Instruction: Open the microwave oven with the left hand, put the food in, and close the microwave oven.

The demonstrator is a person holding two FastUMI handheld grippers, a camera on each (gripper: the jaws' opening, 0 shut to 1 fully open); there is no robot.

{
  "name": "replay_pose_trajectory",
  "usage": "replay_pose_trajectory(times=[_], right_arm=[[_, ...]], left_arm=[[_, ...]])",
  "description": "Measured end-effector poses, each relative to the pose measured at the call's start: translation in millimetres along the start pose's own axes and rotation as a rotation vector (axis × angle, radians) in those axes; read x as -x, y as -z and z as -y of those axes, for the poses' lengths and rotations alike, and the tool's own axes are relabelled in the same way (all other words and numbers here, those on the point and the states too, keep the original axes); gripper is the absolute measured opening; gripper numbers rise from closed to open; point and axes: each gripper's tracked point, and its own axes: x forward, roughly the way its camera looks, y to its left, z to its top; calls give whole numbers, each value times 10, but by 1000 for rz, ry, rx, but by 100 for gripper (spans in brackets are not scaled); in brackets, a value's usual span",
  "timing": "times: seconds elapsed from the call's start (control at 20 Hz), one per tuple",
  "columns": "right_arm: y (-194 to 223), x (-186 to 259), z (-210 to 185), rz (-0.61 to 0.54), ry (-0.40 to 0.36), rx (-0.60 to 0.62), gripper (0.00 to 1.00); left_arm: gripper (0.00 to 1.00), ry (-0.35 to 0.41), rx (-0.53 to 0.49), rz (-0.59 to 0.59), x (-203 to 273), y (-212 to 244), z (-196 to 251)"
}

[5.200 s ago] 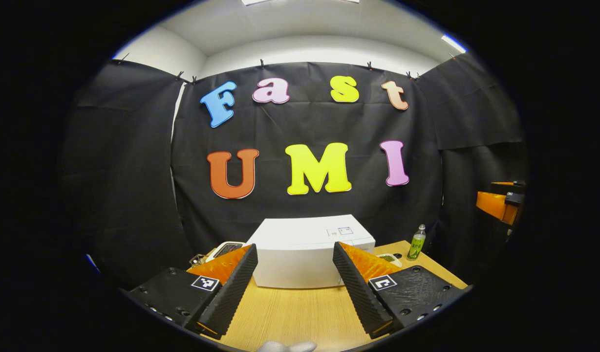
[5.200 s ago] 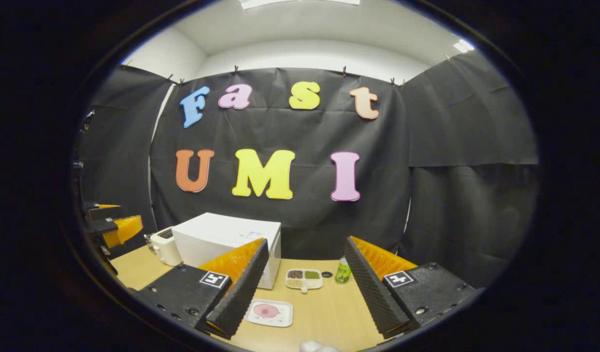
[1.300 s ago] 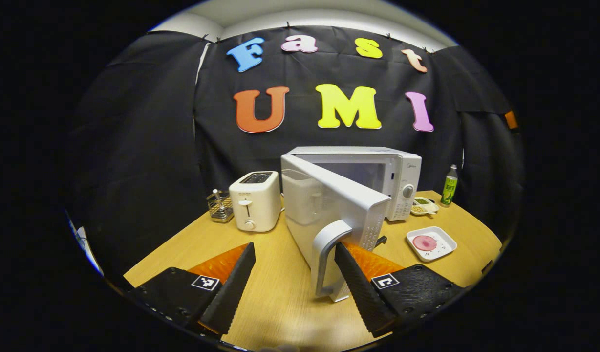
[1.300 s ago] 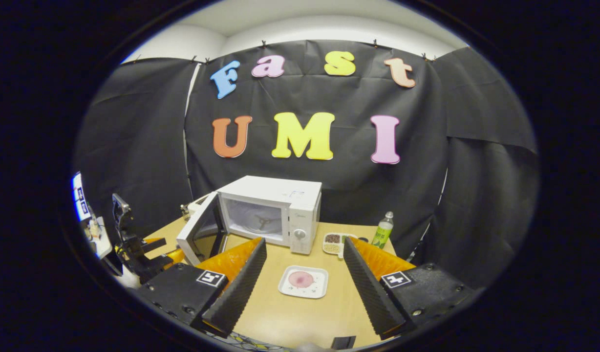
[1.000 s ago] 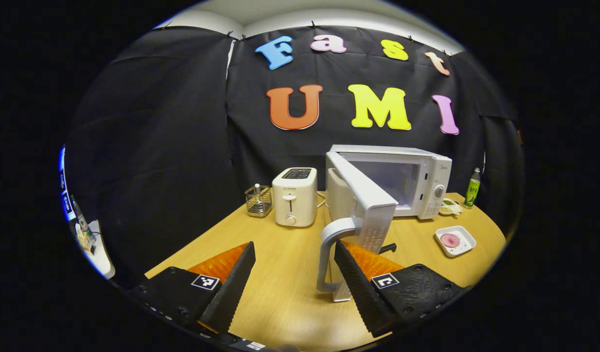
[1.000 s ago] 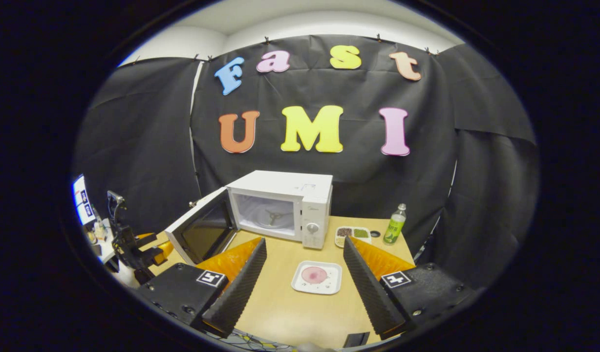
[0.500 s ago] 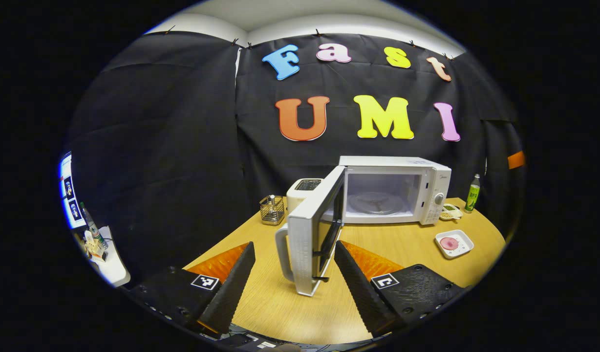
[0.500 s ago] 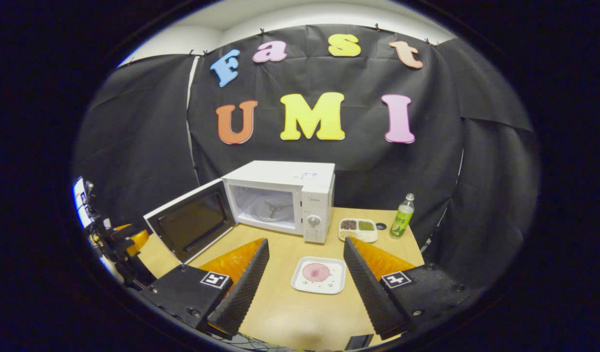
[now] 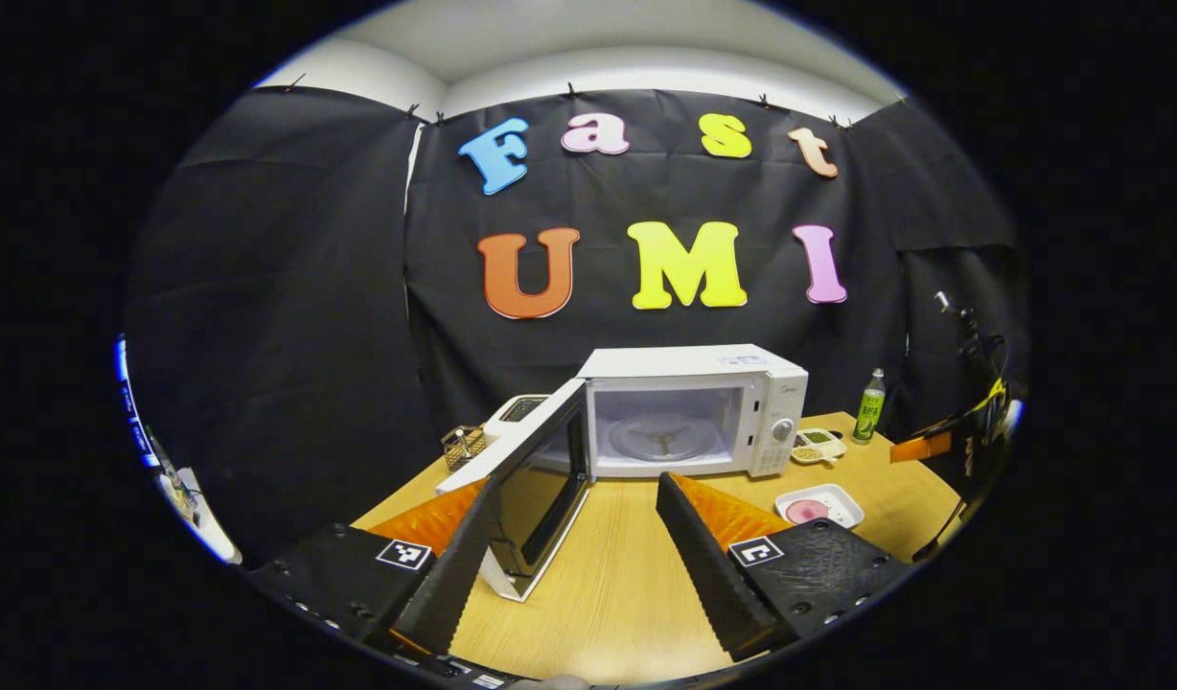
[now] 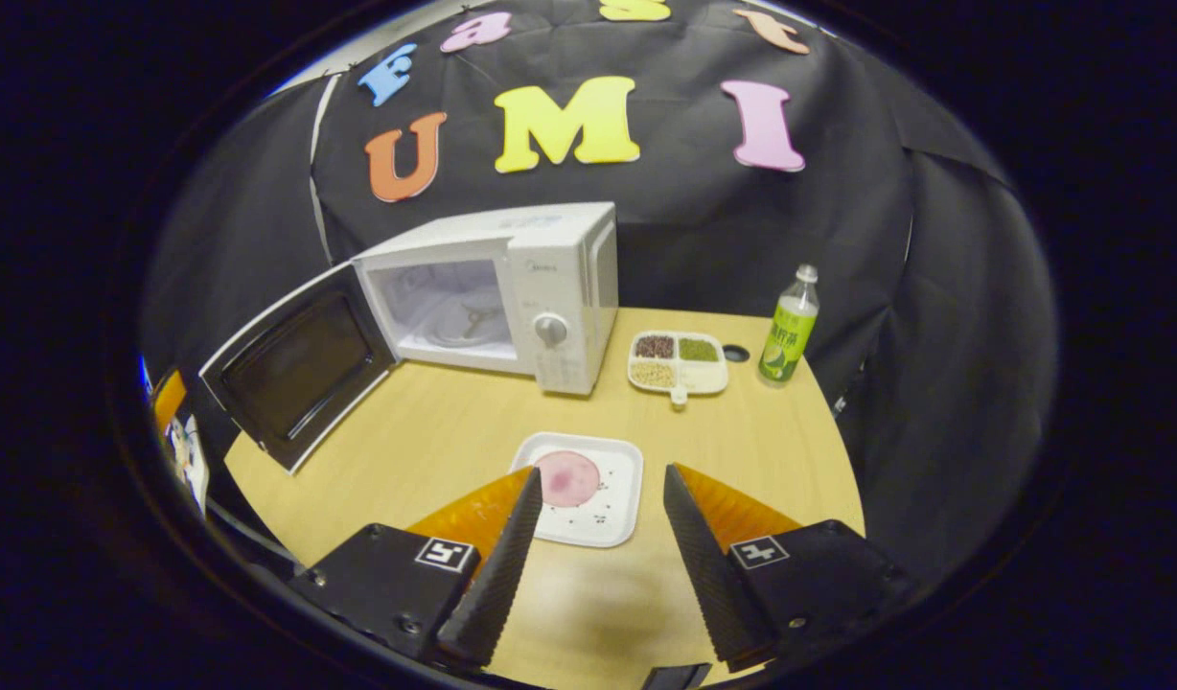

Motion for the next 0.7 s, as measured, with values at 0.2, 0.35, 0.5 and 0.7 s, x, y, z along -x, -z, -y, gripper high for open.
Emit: replay_pose_trajectory(times=[0.2,0.35,0.5,0.7], right_arm=[[334,-538,132,-158,-56,-44,74],[460,-901,244,-243,-73,-64,55],[598,-1185,269,-335,-124,-75,49],[670,-1321,301,-437,-158,-137,42]], left_arm=[[96,1,12,2,-46,-190,320],[96,-15,28,-3,-18,-279,493],[96,-52,16,-17,55,-316,596],[96,-102,-17,-38,193,-343,691]])
